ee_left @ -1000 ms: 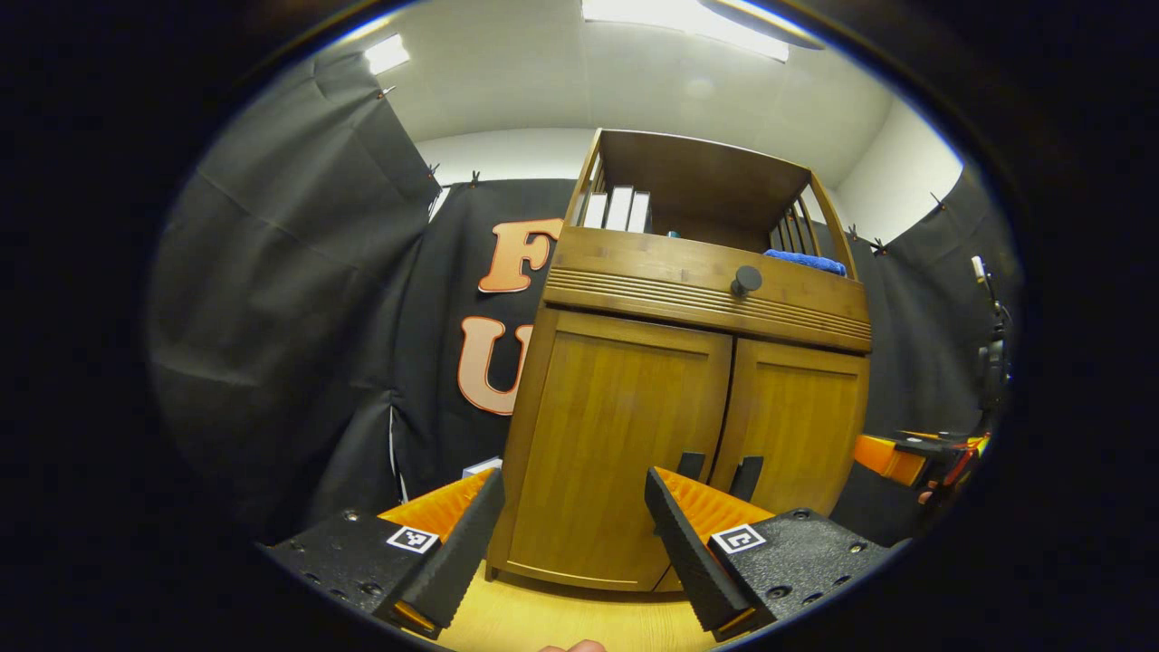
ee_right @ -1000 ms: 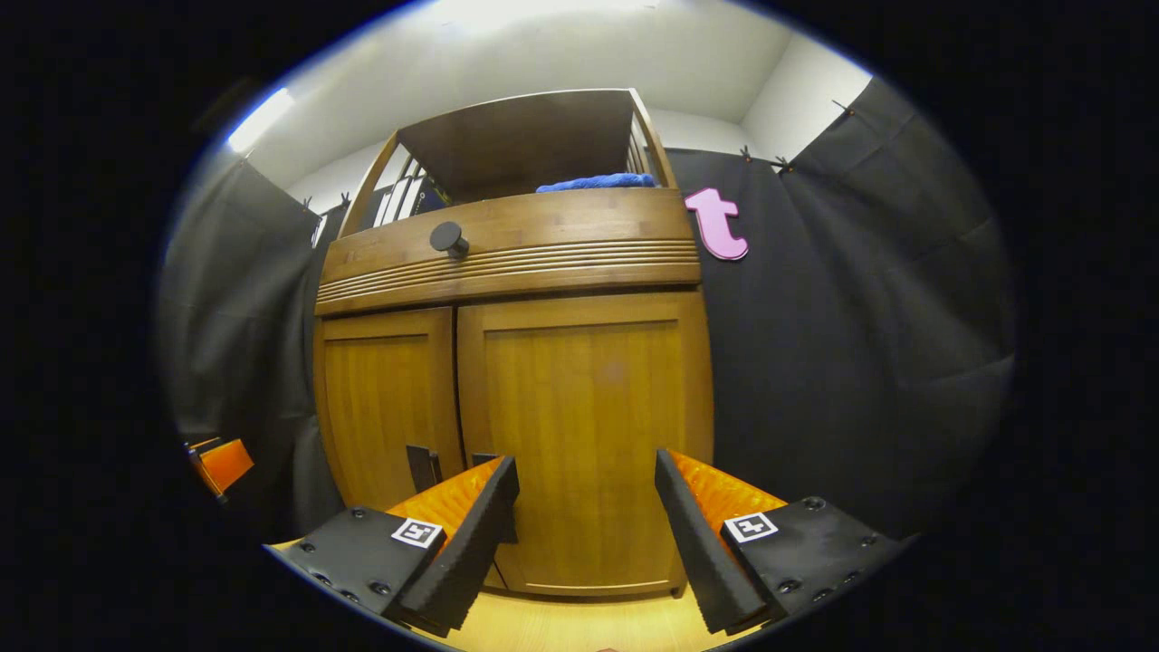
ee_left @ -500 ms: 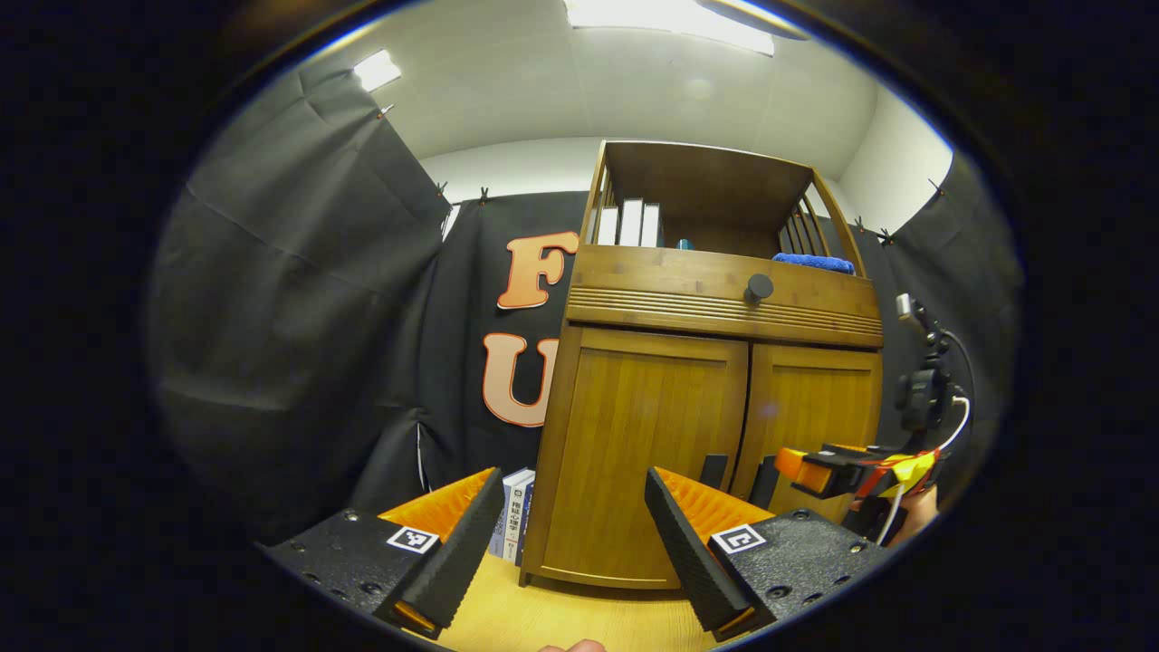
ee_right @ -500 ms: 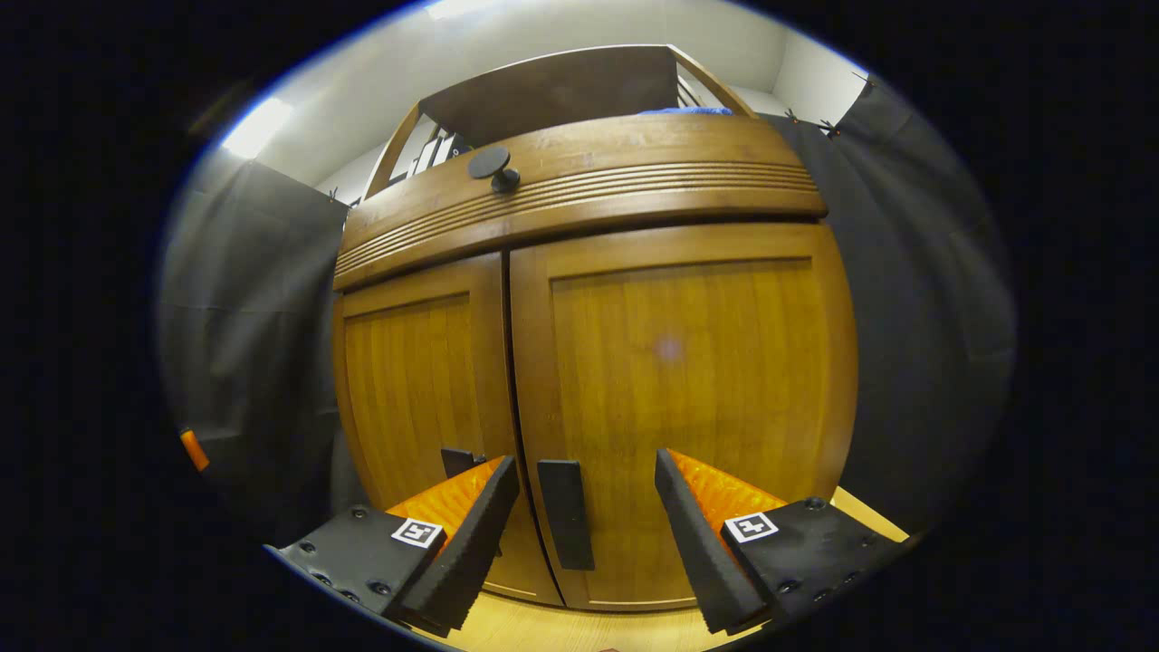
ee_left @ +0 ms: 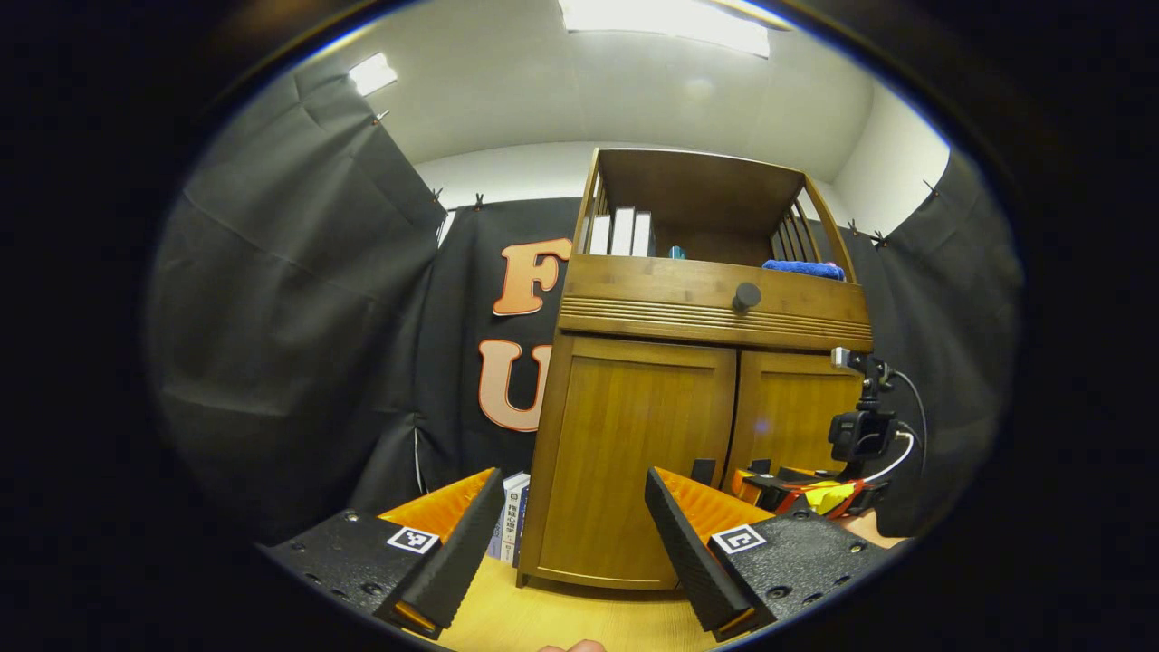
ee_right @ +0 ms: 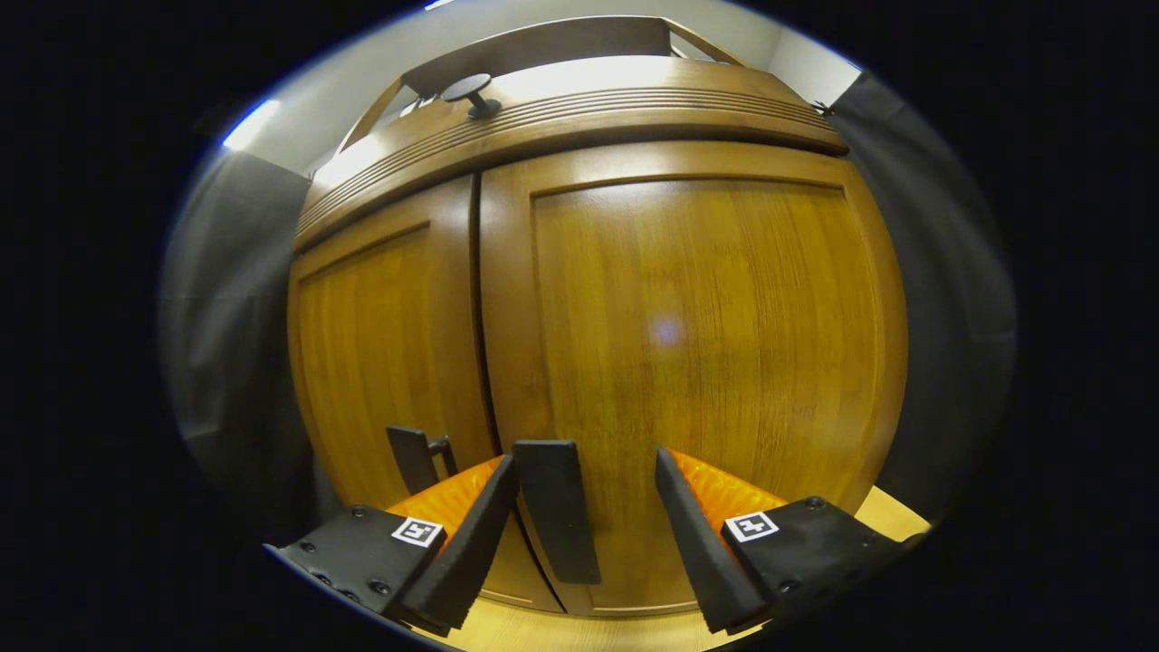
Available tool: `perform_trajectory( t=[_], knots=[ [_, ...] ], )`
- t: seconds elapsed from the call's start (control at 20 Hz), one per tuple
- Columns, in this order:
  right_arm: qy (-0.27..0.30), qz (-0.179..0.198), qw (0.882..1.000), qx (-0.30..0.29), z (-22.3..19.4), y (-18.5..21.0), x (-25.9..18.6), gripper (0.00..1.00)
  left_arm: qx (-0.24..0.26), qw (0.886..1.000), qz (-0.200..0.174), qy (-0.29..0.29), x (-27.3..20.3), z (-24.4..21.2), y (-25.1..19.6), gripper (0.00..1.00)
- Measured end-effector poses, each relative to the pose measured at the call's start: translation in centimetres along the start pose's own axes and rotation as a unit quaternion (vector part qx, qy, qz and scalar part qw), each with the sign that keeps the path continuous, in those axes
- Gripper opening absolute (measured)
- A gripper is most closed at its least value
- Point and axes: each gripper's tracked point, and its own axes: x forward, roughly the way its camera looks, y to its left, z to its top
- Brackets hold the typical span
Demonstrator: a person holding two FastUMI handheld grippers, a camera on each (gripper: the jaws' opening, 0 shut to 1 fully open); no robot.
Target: Open the right door of the double-door shoe cabinet with the right hand, and open the left door with the left hand.
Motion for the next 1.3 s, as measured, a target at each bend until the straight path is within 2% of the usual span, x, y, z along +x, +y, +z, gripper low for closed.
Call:
perform_trajectory(
  t=[0.2, 0.25, 0.3, 0.35, 0.4, 0.45, 0.5, 0.55, 0.6, 0.7, 0.75, 1.0, 1.05, 1.3],
  knots=[
    [-0.011, -0.010, 1.000, -0.007, 0.3, 0.0, 0.5, 0.92, 0.004, 1.000, 0.000, -0.001, 0.2, 0.1, -0.1, 0.92],
    [-0.012, -0.010, 1.000, -0.011, 0.3, 0.2, 0.6, 0.89, 0.006, 1.000, -0.002, -0.001, 0.4, 0.2, -0.3, 0.94],
    [-0.011, -0.008, 1.000, -0.013, 0.1, 0.4, 0.4, 0.90, 0.008, 1.000, -0.005, -0.001, 0.3, 0.2, -0.6, 0.91],
    [-0.006, 0.004, 1.000, -0.011, -0.2, 1.1, 0.6, 0.79, 0.009, 1.000, -0.008, -0.002, 0.3, 0.2, -0.8, 0.91],
    [0.008, 0.017, 1.000, -0.003, -0.8, 1.8, 0.9, 0.75, 0.009, 1.000, -0.009, -0.004, 0.2, 0.2, -0.9, 0.91],
    [0.019, 0.017, 1.000, 0.003, -1.4, 2.0, 1.1, 0.63, 0.008, 1.000, -0.011, -0.003, 0.1, 0.0, -1.1, 0.95],
    [-0.001, 0.015, 1.000, 0.009, -0.8, 2.3, 1.0, 0.52, 0.007, 1.000, -0.013, -0.002, -0.2, -0.1, -1.3, 0.92],
    [0.000, 0.011, 1.000, 0.000, -0.9, 2.2, 1.3, 0.40, 0.007, 1.000, -0.015, 0.000, -0.3, -0.3, -1.4, 0.94],
    [-0.005, 0.012, 1.000, -0.015, -0.7, 2.2, 1.2, 0.43, 0.008, 1.000, -0.015, 0.000, -0.5, -0.3, -1.4, 0.92],
    [0.005, 0.019, 0.999, -0.033, -1.0, 2.5, 1.2, 0.31, 0.011, 1.000, -0.015, -0.001, -0.9, -0.1, -1.4, 0.94],
    [0.012, 0.022, 0.999, -0.031, -1.0, 2.5, 0.7, 0.26, 0.011, 1.000, -0.015, -0.003, -0.9, -0.1, -1.4, 0.91],
    [0.018, 0.024, 0.999, -0.037, -1.2, 2.4, 1.0, 0.24, 0.001, 1.000, -0.019, 0.006, -1.8, -1.1, -1.4, 0.95],
    [0.023, 0.031, 0.998, -0.039, -1.3, 2.4, 0.9, 0.24, 0.000, 1.000, -0.021, 0.007, -2.2, -1.1, -1.3, 0.91],
    [0.032, 0.065, 0.997, -0.040, 0.5, 3.2, -0.7, 0.24, 0.001, 1.000, -0.016, 0.011, -2.7, -1.4, -0.8, 0.92]
  ],
)
